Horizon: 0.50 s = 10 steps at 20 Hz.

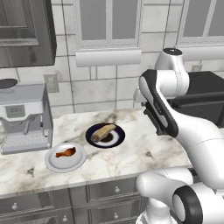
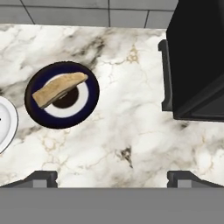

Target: Open the toaster oven door. Place the baguette on the bottom rack in the toaster oven and place the chicken drumstick on the top rack.

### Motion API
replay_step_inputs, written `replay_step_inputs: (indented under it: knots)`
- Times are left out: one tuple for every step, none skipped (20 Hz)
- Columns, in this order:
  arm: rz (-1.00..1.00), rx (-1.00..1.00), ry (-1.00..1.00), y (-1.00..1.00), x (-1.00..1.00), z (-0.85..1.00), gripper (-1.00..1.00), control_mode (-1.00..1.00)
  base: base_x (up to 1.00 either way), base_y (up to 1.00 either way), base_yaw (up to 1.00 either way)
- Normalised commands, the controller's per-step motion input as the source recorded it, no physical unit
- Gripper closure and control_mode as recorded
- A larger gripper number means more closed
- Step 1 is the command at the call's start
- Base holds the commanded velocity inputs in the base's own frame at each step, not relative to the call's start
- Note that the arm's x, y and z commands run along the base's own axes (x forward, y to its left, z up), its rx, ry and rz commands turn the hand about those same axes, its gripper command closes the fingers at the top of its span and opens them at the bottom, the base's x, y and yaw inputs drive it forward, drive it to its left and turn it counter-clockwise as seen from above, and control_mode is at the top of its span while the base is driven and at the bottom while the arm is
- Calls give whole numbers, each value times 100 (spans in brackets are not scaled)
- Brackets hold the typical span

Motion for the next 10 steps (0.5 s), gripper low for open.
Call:
replay_step_inputs:
  knots:
    - [0, 0, 0, 0, 0, 0, -100, 100, 0, 22, 0]
    - [0, 0, 0, 0, 0, 0, -100, 100, 0, 26, 0]
    - [0, 0, 0, 0, 0, 0, -100, 100, 0, 29, 0]
    - [0, 0, 0, 0, 0, 0, -100, 100, 1, 31, 0]
    - [0, 0, 0, 0, 0, 0, -100, 100, 5, 28, 0]
    - [0, 0, 0, 0, 0, 0, -100, 100, 8, 27, -1]
    - [0, 0, 0, 0, 0, 0, -100, 100, 10, 26, -1]
    - [0, 0, 0, 0, 0, 0, -100, 100, 8, 22, -1]
    - [0, 0, 0, 0, 0, 0, -100, 100, 9, 17, -1]
    - [0, 0, 0, 0, 0, 0, -100, 100, 7, 12, -1]
